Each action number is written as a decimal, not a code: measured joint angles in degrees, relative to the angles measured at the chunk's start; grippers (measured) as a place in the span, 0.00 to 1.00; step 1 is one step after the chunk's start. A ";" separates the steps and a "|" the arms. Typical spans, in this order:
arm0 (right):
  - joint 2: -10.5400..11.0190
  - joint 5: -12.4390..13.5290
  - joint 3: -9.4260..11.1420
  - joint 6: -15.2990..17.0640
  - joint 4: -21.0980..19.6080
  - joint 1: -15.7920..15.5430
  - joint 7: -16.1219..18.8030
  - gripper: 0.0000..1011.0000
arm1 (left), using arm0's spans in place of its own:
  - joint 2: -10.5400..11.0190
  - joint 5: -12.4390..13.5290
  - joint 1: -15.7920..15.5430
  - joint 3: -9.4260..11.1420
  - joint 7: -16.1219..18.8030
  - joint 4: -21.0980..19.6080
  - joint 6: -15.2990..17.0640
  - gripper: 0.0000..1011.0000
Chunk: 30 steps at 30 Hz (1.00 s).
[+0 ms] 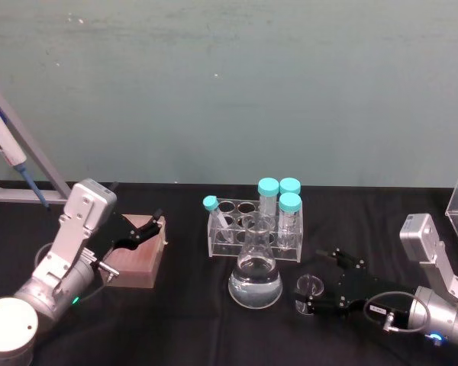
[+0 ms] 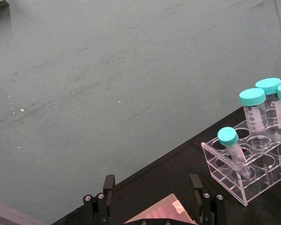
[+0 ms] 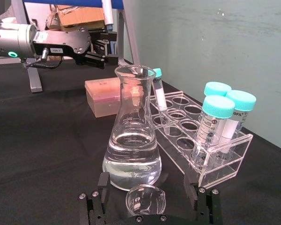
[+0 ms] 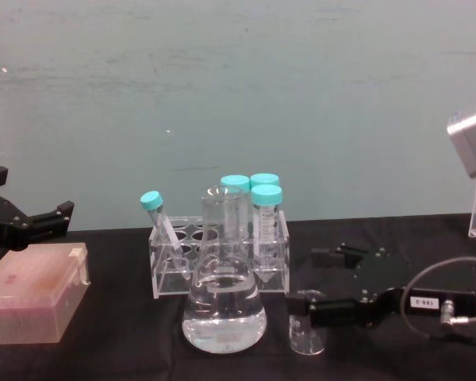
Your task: Place the experimental apparatus aside using one hand.
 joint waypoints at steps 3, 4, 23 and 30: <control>-0.02 0.18 -0.52 0.00 0.75 0.46 0.04 0.99 | 0.00 0.00 0.00 0.00 0.00 0.00 0.00 0.99; -0.05 0.23 -0.66 0.00 0.94 0.59 0.06 0.99 | 0.00 0.00 0.00 0.00 0.00 0.00 0.00 0.99; -0.47 0.97 -2.95 0.37 3.05 2.02 0.31 0.99 | 0.00 0.00 0.00 0.00 0.00 0.00 0.00 0.99; -0.71 0.36 -3.74 0.61 4.02 2.68 -0.04 0.99 | 0.00 0.00 0.00 0.00 0.01 0.00 0.00 0.99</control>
